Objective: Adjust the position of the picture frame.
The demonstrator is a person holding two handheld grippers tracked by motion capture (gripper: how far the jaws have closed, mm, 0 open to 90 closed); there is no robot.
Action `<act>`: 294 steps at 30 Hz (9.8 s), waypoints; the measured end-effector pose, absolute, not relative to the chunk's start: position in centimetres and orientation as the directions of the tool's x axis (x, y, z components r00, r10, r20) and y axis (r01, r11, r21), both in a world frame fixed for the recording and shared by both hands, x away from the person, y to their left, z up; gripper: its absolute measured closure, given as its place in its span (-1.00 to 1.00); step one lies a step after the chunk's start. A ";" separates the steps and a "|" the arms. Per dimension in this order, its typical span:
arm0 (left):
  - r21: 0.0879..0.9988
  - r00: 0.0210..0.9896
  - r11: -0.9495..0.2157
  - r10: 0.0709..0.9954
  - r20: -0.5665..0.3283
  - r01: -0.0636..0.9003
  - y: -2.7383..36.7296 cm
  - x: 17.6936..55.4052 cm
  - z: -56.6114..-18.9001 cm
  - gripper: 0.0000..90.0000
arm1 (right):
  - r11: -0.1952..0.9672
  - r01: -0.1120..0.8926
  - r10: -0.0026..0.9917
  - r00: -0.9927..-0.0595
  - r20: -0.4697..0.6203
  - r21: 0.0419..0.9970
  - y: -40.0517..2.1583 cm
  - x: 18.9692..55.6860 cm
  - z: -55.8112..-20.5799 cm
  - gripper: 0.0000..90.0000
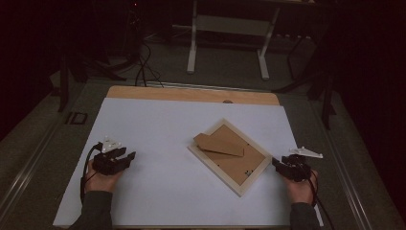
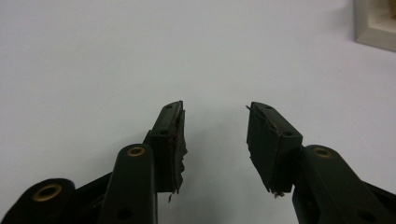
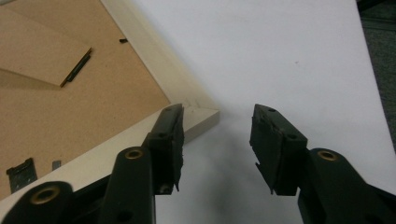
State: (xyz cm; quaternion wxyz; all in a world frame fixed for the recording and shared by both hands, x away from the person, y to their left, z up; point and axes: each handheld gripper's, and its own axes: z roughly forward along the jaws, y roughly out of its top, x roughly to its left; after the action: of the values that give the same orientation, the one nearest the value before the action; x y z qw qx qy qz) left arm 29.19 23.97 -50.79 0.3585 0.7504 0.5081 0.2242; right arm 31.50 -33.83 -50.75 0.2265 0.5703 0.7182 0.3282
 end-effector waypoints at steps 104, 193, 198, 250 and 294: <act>0.710 0.628 -0.391 0.773 -0.092 0.586 10.7 39.9 -53.0 1.00 | 0.345 0.709 0.903 -0.429 -0.012 0.616 -27.6 31.0 -52.1 1.00; 0.654 0.582 -0.424 0.813 -0.031 0.627 10.7 36.0 -52.4 1.00 | 0.370 0.707 0.885 -0.465 0.001 0.603 -26.0 35.5 -52.0 1.00; 0.649 0.578 -0.421 0.816 -0.034 0.634 10.9 35.6 -52.4 1.00 | 0.376 0.703 0.883 -0.470 -0.002 0.604 -25.8 36.1 -52.0 1.00; 0.652 0.548 -0.364 0.831 -0.096 0.665 14.7 31.5 -52.6 1.00 | 0.393 0.674 0.848 -0.528 0.037 0.626 -22.3 36.7 -52.0 1.00; 0.643 0.518 -0.342 0.850 -0.101 0.686 16.1 30.8 -52.9 1.00 | 0.405 0.637 0.817 -0.574 0.053 0.656 -21.5 35.3 -52.6 1.00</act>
State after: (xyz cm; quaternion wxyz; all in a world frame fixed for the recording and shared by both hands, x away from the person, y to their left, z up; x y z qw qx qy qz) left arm 30.84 16.14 -52.94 0.3227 0.8092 0.4744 0.1269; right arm 35.28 -21.48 -52.65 0.1397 0.4396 0.8265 0.3226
